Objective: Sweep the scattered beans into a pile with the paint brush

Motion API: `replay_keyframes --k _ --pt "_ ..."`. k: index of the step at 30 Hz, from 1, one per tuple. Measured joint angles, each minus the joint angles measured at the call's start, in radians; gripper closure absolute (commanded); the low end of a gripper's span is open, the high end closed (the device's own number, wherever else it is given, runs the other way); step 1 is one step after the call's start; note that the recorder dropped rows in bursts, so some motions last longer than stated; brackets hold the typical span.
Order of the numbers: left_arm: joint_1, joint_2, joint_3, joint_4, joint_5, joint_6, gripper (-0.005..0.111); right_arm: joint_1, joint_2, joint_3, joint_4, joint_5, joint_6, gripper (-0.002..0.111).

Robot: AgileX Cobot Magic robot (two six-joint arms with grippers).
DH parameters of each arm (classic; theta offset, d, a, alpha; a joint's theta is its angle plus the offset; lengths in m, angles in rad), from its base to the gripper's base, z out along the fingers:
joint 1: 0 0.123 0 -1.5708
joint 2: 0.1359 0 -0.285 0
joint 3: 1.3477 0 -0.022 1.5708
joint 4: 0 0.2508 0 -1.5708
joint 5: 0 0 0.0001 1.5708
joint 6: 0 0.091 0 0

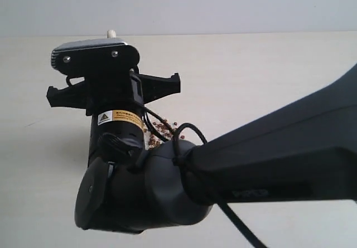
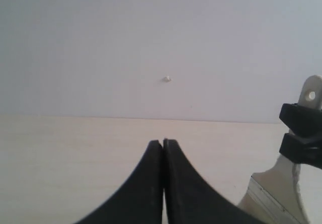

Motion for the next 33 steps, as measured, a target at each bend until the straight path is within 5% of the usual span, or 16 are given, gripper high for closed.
replay_keyframes --k 15,27,33 --pt "0.0 0.0 0.0 0.0 0.0 0.0 0.107 -0.134 0.009 -0.002 -0.26 0.122 0.396 0.108" --pt "0.0 0.0 0.0 0.0 0.0 0.0 0.107 -0.144 0.136 -0.104 -0.25 0.181 0.495 0.108" --pt "0.0 0.0 0.0 0.0 0.0 0.0 0.107 -0.144 0.162 -0.124 -0.075 0.178 0.382 0.108"
